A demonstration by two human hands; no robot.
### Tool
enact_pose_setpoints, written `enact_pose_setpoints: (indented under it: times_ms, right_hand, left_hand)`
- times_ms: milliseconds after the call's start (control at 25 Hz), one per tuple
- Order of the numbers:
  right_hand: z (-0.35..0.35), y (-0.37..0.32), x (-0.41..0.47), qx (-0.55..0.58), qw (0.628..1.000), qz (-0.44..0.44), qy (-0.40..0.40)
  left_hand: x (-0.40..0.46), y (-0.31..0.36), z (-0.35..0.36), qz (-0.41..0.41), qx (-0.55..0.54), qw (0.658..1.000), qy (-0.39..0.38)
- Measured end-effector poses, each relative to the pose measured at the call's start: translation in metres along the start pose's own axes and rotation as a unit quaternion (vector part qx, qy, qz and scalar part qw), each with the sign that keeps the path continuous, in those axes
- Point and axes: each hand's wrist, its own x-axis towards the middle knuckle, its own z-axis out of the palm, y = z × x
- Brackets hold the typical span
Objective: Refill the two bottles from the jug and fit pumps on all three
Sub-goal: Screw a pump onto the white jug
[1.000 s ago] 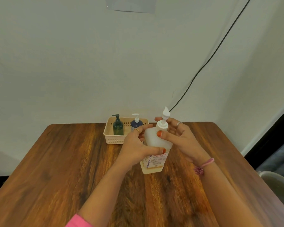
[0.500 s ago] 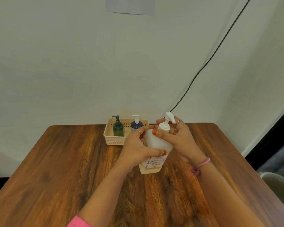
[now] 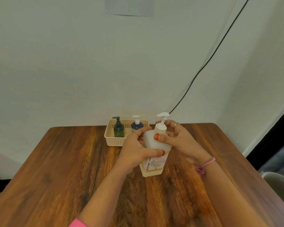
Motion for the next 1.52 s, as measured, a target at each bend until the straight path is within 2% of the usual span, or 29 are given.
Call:
enact_pose_setpoints:
  times_ms: [80,360,440,520,600,640,720,840,880,920,1000,1040,1080,1120,1240,1320,1520]
  right_hand:
    - [-0.002,-0.004,-0.003,0.006,1.0,-0.001,-0.022]
    - [0.017,0.011,0.002,-0.052,0.989,-0.053,0.13]
    - [0.011,0.007,0.001,-0.065,0.993,-0.04,0.088]
    - [0.002,-0.001,-0.002,-0.051,0.999,0.008,-0.006]
    - [-0.006,-0.005,-0.003,-0.052,0.998,0.014,-0.036]
    - [-0.006,-0.004,-0.003,-0.057,0.998,-0.001,-0.016]
    - [0.004,0.002,-0.002,-0.073,0.993,-0.04,0.078]
    - [0.024,0.013,-0.001,-0.176,0.952,-0.068,0.242]
    - [0.025,0.012,0.0,-0.195,0.944,-0.061,0.257]
    - [0.023,0.009,0.0,-0.189,0.954,-0.042,0.228]
    - [0.012,0.0,-0.002,-0.114,0.991,0.016,0.072]
    - [0.005,-0.003,-0.004,-0.079,0.996,0.03,0.008]
    - [0.001,-0.005,-0.005,-0.051,0.998,0.025,-0.024]
    - [-0.001,-0.003,-0.006,-0.036,0.999,0.01,-0.025]
    - [0.009,0.007,-0.001,0.008,0.996,-0.021,0.088]
    - [0.016,0.012,0.002,0.016,0.992,-0.03,0.124]
    - [-0.004,0.002,-0.002,0.052,0.999,-0.003,0.007]
  left_hand:
    - [-0.001,0.001,0.001,0.001,0.001,1.0,-0.004]
    - [0.0,-0.001,0.003,-0.003,-0.001,1.0,0.003]
    - [-0.001,-0.002,0.004,-0.005,0.001,1.0,0.001]
    - [-0.001,-0.002,0.005,-0.004,0.002,1.0,-0.002]
    - [-0.001,-0.001,0.005,-0.004,0.005,1.0,-0.003]
    - [-0.001,-0.001,0.006,-0.004,0.004,1.0,-0.001]
    - [0.0,0.0,0.007,-0.005,-0.006,1.0,0.008]
    - [-0.001,-0.001,0.01,-0.003,-0.01,1.0,0.013]
    - [-0.002,-0.001,0.011,-0.005,-0.01,1.0,0.012]
    - [-0.002,-0.002,0.012,-0.008,-0.012,1.0,0.011]
    - [-0.001,-0.001,0.012,-0.011,-0.014,1.0,0.01]
    - [-0.001,0.0,0.012,-0.011,-0.013,1.0,0.01]
    - [-0.001,0.001,0.012,-0.01,-0.01,1.0,0.01]
    - [-0.001,0.001,0.012,-0.008,-0.008,1.0,0.01]
    - [0.001,0.002,0.013,0.0,-0.005,1.0,0.014]
    - [0.002,0.002,0.015,0.002,-0.004,1.0,0.018]
    - [0.004,0.001,0.013,-0.007,-0.011,1.0,0.022]
